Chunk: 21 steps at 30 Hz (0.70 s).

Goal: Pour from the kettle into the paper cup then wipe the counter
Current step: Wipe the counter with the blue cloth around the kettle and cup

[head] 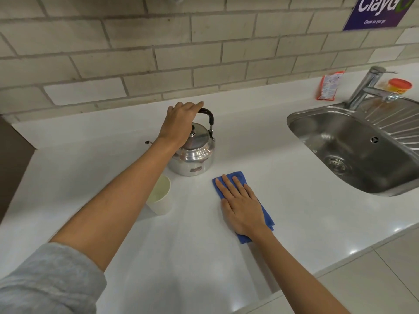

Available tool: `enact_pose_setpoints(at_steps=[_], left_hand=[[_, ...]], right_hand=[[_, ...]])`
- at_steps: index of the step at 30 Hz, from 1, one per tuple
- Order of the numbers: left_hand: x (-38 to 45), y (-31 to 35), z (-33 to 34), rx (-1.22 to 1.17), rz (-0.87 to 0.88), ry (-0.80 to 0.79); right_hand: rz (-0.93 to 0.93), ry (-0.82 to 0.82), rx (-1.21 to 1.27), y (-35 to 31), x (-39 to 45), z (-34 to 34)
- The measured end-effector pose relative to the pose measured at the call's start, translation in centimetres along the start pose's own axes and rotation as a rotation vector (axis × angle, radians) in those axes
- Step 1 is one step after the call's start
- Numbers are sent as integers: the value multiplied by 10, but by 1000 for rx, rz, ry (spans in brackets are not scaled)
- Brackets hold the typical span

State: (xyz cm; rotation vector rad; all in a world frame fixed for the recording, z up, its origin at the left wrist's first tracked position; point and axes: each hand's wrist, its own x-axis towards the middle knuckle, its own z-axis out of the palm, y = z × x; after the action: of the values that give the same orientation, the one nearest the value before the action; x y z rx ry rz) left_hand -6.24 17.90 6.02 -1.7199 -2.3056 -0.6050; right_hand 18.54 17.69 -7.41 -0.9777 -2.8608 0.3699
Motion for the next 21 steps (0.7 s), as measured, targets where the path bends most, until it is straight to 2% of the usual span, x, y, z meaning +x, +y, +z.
enact_pose_setpoints(at_steps=[8, 13, 17, 21], left_hand=[[-6, -10, 1, -131, -32, 0], [-28, -11, -13, -94, -63, -51], [-86, -29, -37, -237, -187, 130], [-174, -56, -48, -277, -412, 240]], right_hand=[[-23, -28, -35, -1, 1, -1], [-78, -61, -50, -2, 1, -2], [-134, -72, -65, -6, -4, 1], [-208, -83, -46, -22, -19, 6]])
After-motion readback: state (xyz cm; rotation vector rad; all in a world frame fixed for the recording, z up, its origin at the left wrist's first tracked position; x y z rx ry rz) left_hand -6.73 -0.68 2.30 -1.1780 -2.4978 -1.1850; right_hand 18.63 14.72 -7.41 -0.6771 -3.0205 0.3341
